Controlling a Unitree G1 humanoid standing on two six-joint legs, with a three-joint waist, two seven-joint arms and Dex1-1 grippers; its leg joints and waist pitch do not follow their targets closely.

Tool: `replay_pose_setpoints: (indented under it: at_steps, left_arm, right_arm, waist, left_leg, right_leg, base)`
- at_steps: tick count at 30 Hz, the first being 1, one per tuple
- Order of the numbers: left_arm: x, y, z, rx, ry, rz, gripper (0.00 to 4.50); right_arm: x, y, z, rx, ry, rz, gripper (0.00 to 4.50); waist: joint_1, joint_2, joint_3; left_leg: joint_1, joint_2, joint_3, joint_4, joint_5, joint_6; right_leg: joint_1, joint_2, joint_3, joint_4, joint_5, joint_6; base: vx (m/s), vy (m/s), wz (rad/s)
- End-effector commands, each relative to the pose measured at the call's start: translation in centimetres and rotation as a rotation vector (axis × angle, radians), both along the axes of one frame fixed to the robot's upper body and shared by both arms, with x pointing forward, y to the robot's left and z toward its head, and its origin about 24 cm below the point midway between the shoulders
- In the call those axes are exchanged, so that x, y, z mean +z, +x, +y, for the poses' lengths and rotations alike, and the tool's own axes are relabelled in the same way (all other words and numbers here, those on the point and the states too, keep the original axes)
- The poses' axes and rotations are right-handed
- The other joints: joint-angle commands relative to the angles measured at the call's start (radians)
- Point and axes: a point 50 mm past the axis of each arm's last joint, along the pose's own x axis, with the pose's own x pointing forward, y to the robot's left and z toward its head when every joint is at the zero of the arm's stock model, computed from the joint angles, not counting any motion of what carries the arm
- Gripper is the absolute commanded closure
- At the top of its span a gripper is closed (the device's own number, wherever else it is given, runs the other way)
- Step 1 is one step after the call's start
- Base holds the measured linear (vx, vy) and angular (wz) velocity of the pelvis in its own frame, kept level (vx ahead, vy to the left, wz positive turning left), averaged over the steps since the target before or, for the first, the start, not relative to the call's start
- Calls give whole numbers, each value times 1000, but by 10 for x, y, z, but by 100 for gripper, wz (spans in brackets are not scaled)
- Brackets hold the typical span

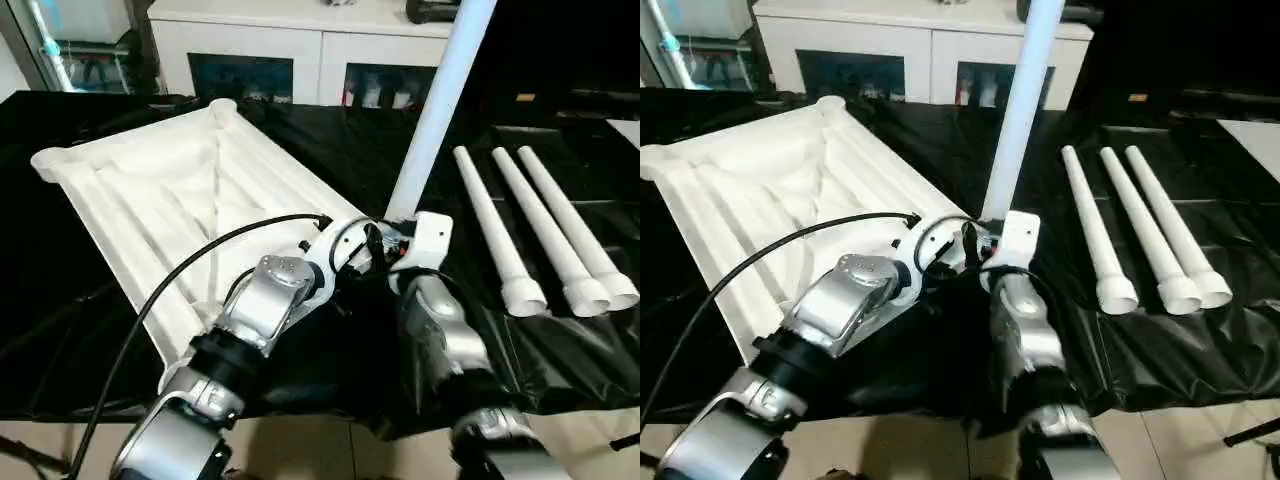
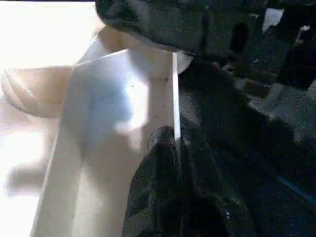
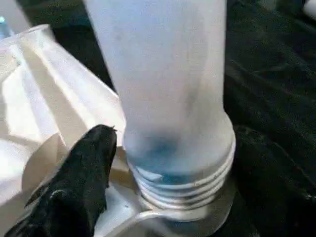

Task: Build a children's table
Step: Rotate leg to tighten

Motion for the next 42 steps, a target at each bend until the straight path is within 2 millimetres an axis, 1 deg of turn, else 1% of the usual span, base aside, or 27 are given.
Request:
replay_pose_setpoints:
  at_steps: [1, 2, 3, 4, 5, 6, 7, 8, 9, 10, 11, 12, 13, 17, 18, 19, 20, 21, 23, 26, 27, 28, 33, 35, 38, 40, 42]
  left_arm:
    - [0, -6, 0, -62, -55, 6, 450]
    - [0, -6, 0, -64, -54, 6, 450]
    - [-2, -8, 7, -90, -45, 13, 450]
    - [-3, -11, 14, -133, -39, 19, 450]
    - [-3, -11, 14, -133, -39, 19, 450]
    - [-4, -12, 16, -143, -38, 25, 450]
    - [-4, -15, 21, -166, -34, 34, 450]
    - [-4, -15, 22, -175, -33, 35, 450]
    - [-5, -17, 24, -199, -30, 41, 450]
    - [-6, -19, 27, -224, -24, 53, 450]
    - [-6, -25, 31, -287, -16, 78, 450]
    - [-6, -26, 32, -297, -14, 83, 450]
    - [-5, -29, 34, -339, -9, 91, 450]
    - [-3, -34, 34, -398, -8, 110, 450]
    - [-3, -35, 34, -407, -8, 113, 450]
    - [-3, -35, 34, -410, -8, 115, 450]
    - [-3, -37, 34, -426, -9, 121, 450]
    - [-3, -37, 34, -426, -9, 121, 450]
    - [-2, -39, 33, -451, -9, 129, 450]
    - [-2, -41, 34, -471, -4, 136, 450]
    - [-2, -42, 34, -473, -2, 137, 450]
    - [-2, -42, 34, -475, -1, 138, 450]
    - [-2, -42, 35, -478, 7, 139, 450]
    - [-2, -41, 36, -477, 9, 139, 450]
    - [-2, -41, 36, -477, 11, 138, 450]
    - [-2, -41, 36, -477, 13, 138, 450]
    - [-2, -40, 36, -476, 14, 138, 450]
  right_arm:
    - [12, -1, -11, 38, -44, -59, 23]
    - [12, -2, -12, 42, -43, -60, 23]
    - [19, -6, -21, 109, -39, -77, 12]
    - [26, -13, -32, 234, -60, -88, 4]
    - [26, -13, -32, 234, -60, -88, 4]
    - [27, -16, -35, 280, -71, -85, 4]
    - [27, -24, -38, 406, -117, -68, 4]
    - [27, -27, -39, 443, -128, -63, 4]
    - [27, -34, -42, 540, -148, -43, 4]
    - [26, -42, -47, 632, -173, -22, 4]
    - [21, -54, -62, 749, -217, 35, 4]
    - [21, -55, -65, 760, -226, 43, 4]
    - [20, -58, -75, 777, -251, 67, 4]
    - [21, -55, -80, 772, -255, 72, 4]
    - [22, -55, -80, 783, -253, 76, 4]
    - [23, -56, -80, 792, -249, 79, 4]
    - [23, -54, -78, 802, -250, 67, 4]
    - [23, -54, -78, 802, -250, 67, 4]
    - [24, -51, -76, 818, -250, 53, 4]
    - [24, -47, -73, 837, -245, 43, 4]
    - [23, -46, -73, 838, -244, 44, 4]
    - [23, -45, -73, 838, -244, 45, 4]
    - [22, -42, -70, 852, -255, 41, 4]
    - [22, -41, -69, 851, -246, 35, 31]
    - [21, -40, -69, 854, -247, 35, 51]
    - [20, -40, -69, 859, -248, 35, 71]
    - [19, -40, -69, 864, -246, 35, 78]
  waist:
    - [7, -1, -70]
    - [9, -2, -68]
    - [11, 1, -65]
    - [13, 1, -62]
    - [17, -1, -62]
    - [18, 2, -61]
    - [15, 5, -58]
    - [17, 3, -56]
    - [19, 9, -56]
    - [21, 6, -55]
    - [19, 6, -54]
    - [21, 5, -55]
    - [23, 4, -55]
    - [21, -2, -58]
    - [22, -1, -58]
    - [26, 2, -59]
    - [29, 0, -62]
    - [32, 0, -63]
    - [35, 0, -63]
    - [38, 0, -66]
    - [38, 0, -66]
    - [42, 2, -67]
    - [46, 0, -67]
    - [47, 0, -67]
    - [47, 0, -65]
    - [47, 1, -65]
    - [46, 2, -67]
  left_leg:
    - [30, 67, -28, -71, -88, 77]
    - [29, 66, -26, -71, -80, 87]
    - [28, 61, -26, -72, -102, 94]
    - [29, 67, -27, -75, -128, 93]
    - [31, 68, -28, -75, -140, 92]
    - [32, 70, -27, -76, -149, 88]
    - [30, 69, -27, -78, -172, 78]
    - [30, 70, -28, -80, -199, 66]
    - [33, 71, -30, -81, -213, 59]
    - [32, 74, -31, -83, -242, 45]
    - [31, 72, -31, -84, -250, 42]
    - [30, 73, -33, -84, -259, 38]
    - [30, 74, -32, -83, -252, 36]
    - [31, 73, -30, -79, -226, 42]
    - [31, 73, -30, -78, -219, 43]
    - [36, 74, -28, -75, -194, 49]
    - [36, 74, -27, -74, -183, 53]
    - [37, 74, -27, -73, -169, 56]
    - [35, 72, -25, -70, -138, 69]
    - [34, 71, -25, -68, -126, 74]
    - [35, 71, -24, -67, -126, 74]
    - [37, 72, -24, -67, -127, 71]
    - [36, 70, -24, -65, -132, 64]
    - [36, 71, -25, -66, -152, 56]
    - [35, 71, -25, -66, -178, 42]
    - [36, 71, -26, -67, -186, 34]
    - [35, 70, -26, -66, -183, 33]
  right_leg:
    - [39, -56, 34, -37, 11, -218]
    - [38, -55, 33, -37, 22, -227]
    - [40, -51, 32, -42, -7, -227]
    - [40, -55, 35, -46, -43, -220]
    - [43, -55, 33, -47, -62, -214]
    - [40, -56, 35, -48, -77, -212]
    - [37, -56, 36, -52, -114, -212]
    - [38, -53, 36, -58, -160, -200]
    - [37, -55, 36, -58, -176, -198]
    - [37, -58, 37, -63, -212, -191]
    - [35, -58, 38, -65, -224, -192]
    - [38, -58, 36, -64, -234, -190]
    - [36, -61, 38, -64, -228, -199]
    - [32, -61, 38, -59, -204, -217]
    - [32, -61, 38, -58, -197, -220]
    - [31, -59, 38, -55, -167, -230]
    - [33, -59, 37, -52, -151, -234]
    - [32, -59, 37, -49, -134, -238]
    - [34, -59, 36, -44, -96, -251]
    - [37, -62, 35, -41, -89, -258]
    - [36, -60, 35, -42, -90, -259]
    - [37, -60, 35, -41, -94, -258]
    - [37, -60, 35, -40, -99, -258]
    - [37, -60, 36, -41, -129, -250]
    - [34, -60, 36, -43, -160, -243]
    - [34, -60, 36, -44, -167, -239]
    - [35, -58, 36, -41, -154, -239]
  base:
    - [0, 0, 0]
    - [0, 0, 0]
    - [0, 0, 0]
    - [0, 0, 0]
    - [0, 0, 0]
    - [0, 0, 0]
    - [0, 0, 0]
    - [0, 0, 0]
    - [0, 0, 0]
    - [0, 0, 0]
    - [0, 0, 0]
    - [0, 0, 0]
    - [0, 0, 0]
    - [0, 0, 0]
    - [0, 0, 0]
    - [0, 0, 0]
    - [0, 0, 0]
    - [0, 0, 0]
    - [0, 0, 0]
    - [0, 0, 0]
    - [0, 0, 0]
    - [0, 0, 0]
    - [0, 0, 0]
    - [0, 0, 0]
    - [0, 0, 0]
    - [0, 0, 0]
    - [0, 0, 0]
